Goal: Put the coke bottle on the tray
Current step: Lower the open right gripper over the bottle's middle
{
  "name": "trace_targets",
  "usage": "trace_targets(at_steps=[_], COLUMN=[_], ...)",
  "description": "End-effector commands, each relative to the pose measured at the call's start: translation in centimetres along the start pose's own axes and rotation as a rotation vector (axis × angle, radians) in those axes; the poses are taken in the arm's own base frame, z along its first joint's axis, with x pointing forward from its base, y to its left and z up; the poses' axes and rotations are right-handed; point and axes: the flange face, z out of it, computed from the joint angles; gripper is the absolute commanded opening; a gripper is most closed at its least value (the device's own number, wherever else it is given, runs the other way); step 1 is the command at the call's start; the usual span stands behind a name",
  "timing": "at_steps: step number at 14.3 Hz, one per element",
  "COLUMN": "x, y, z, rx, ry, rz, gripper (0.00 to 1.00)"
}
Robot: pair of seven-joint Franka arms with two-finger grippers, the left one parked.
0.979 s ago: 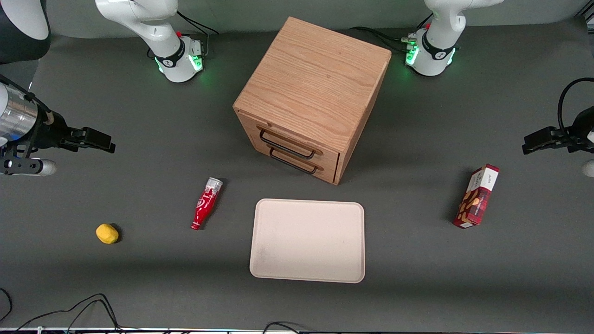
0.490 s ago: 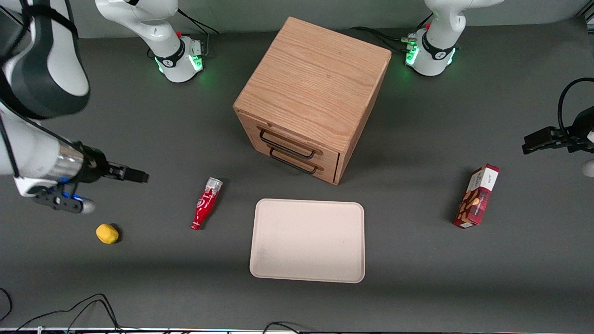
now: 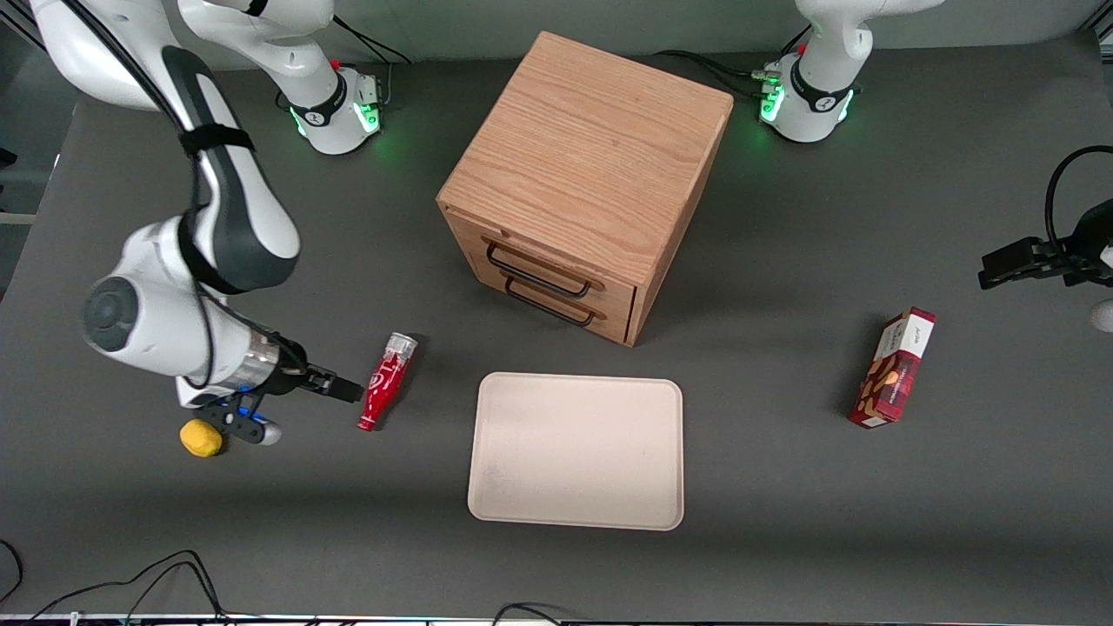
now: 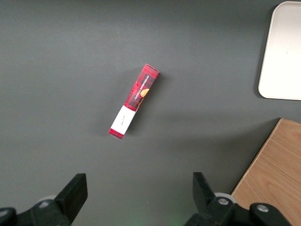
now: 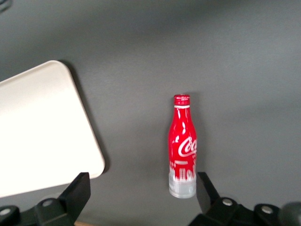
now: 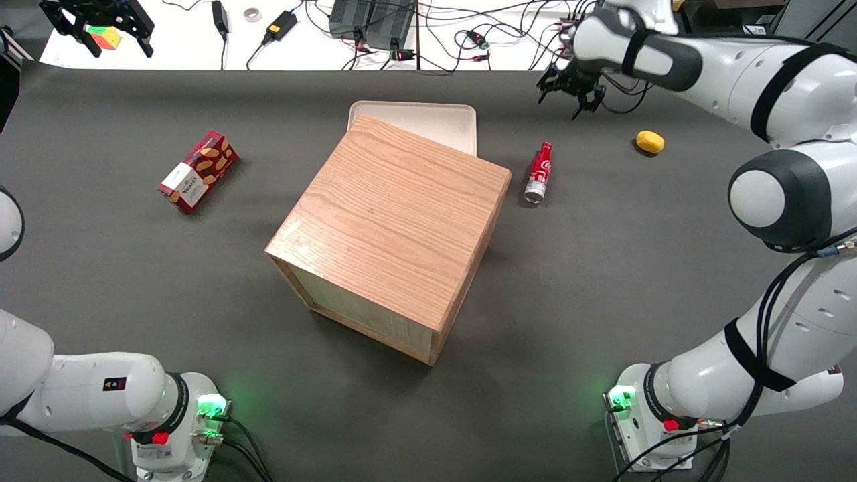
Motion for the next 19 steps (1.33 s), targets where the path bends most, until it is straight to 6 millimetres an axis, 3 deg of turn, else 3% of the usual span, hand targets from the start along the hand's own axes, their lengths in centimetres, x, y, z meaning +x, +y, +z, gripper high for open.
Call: trace_targets(at_steps=[1, 4, 7, 13, 19], x=[-3.1, -5.5, -6.1, -6.6, -6.8], y=[1.4, 2.5, 3.4, 3.6, 3.5], z=[3.3, 7.7, 10.7, 14.7, 17.5], rx=[-0.035, -0.074, -0.053, -0.015, 0.016], ry=[0.077, 0.122, 0.136, 0.149, 0.164], rz=[0.004, -0.008, 0.038, 0.137, 0.155], gripper=[1.0, 1.0, 1.0, 1.0, 1.0])
